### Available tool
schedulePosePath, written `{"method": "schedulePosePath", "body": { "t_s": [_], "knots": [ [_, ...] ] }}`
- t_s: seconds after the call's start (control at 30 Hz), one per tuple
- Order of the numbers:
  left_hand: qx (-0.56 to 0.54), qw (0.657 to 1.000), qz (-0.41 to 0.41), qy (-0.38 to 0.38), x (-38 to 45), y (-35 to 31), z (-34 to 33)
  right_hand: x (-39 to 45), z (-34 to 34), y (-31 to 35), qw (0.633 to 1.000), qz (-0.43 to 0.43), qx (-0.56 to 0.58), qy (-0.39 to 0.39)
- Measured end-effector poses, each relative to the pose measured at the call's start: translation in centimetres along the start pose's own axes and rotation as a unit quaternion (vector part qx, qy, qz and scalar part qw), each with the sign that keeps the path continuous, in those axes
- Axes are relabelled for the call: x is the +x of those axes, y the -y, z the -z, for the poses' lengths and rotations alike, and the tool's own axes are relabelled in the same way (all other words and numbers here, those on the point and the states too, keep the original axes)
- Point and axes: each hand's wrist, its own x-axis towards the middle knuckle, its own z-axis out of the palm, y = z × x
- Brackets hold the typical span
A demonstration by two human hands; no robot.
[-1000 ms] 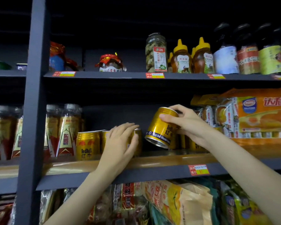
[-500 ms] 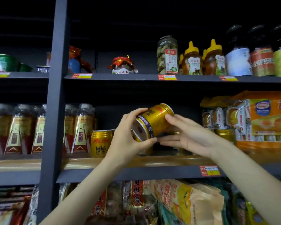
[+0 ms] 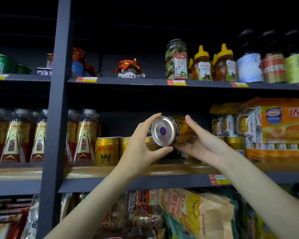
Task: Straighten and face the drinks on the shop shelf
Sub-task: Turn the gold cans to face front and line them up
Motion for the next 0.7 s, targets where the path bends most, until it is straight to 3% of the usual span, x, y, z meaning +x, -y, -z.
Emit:
{"method": "schedulePosePath", "body": {
  "t_s": [0.2, 0.4, 0.47, 0.5, 0.6, 0.7],
  "knots": [
    [-0.137, 0.988, 0.065, -0.001, -0.2, -0.4, 0.1, 0.4, 0.9, -0.2, 1.0, -0.022, 0.004, -0.001],
    [-0.097, 0.993, 0.07, 0.007, 0.1, -0.5, 0.4, 0.6, 1.2, -0.5, 1.0, -0.019, 0.016, 0.013],
    [-0.122, 0.986, 0.114, 0.02, 0.1, -0.4, 0.6, 0.5, 1.3, -0.4, 1.0, 0.017, -0.012, 0.016],
    [-0.175, 0.971, 0.16, 0.033, 0.0, -0.5, 0.7, 0.5, 1.4, -0.2, 0.998, 0.047, -0.03, 0.021],
    [-0.382, 0.872, 0.296, 0.077, -0.2, -0.7, 0.7, 0.7, 1.6, 0.2, 0.988, 0.129, -0.064, 0.048],
    [-0.452, 0.83, 0.316, 0.084, -0.2, -0.8, 0.2, 0.9, 1.8, 0.4, 0.983, 0.158, -0.059, 0.077]
  ]
}}
